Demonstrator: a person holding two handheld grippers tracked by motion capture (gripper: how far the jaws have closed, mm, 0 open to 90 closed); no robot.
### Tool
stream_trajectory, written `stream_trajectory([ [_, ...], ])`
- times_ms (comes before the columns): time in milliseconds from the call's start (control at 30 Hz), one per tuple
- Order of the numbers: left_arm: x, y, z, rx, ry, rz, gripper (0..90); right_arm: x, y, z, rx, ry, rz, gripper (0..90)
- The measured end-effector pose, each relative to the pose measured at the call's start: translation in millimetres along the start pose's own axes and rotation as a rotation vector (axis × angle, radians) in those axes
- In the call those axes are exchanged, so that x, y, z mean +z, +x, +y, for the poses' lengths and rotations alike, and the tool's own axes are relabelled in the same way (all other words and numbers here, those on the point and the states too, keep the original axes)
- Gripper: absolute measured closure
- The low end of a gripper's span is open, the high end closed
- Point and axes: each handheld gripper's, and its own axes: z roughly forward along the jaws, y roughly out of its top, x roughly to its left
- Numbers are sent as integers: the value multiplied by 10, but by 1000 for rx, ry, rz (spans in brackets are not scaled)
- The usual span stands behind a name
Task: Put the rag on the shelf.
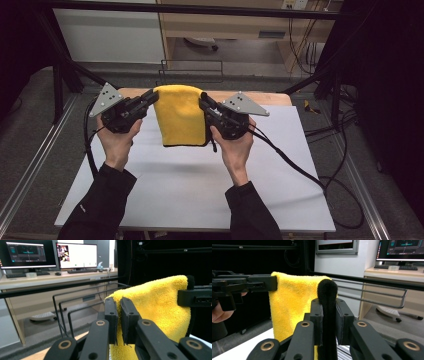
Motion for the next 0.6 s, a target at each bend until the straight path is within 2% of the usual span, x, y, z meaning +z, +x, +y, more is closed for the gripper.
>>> stream_trajectory([
  [167, 25, 17, 72, 0, -30, 5, 844, 15, -17, 81, -4, -16, -6, 788],
  [600, 103, 74, 316, 10, -67, 17, 844, 76, -67, 323, -27, -55, -28, 788],
])
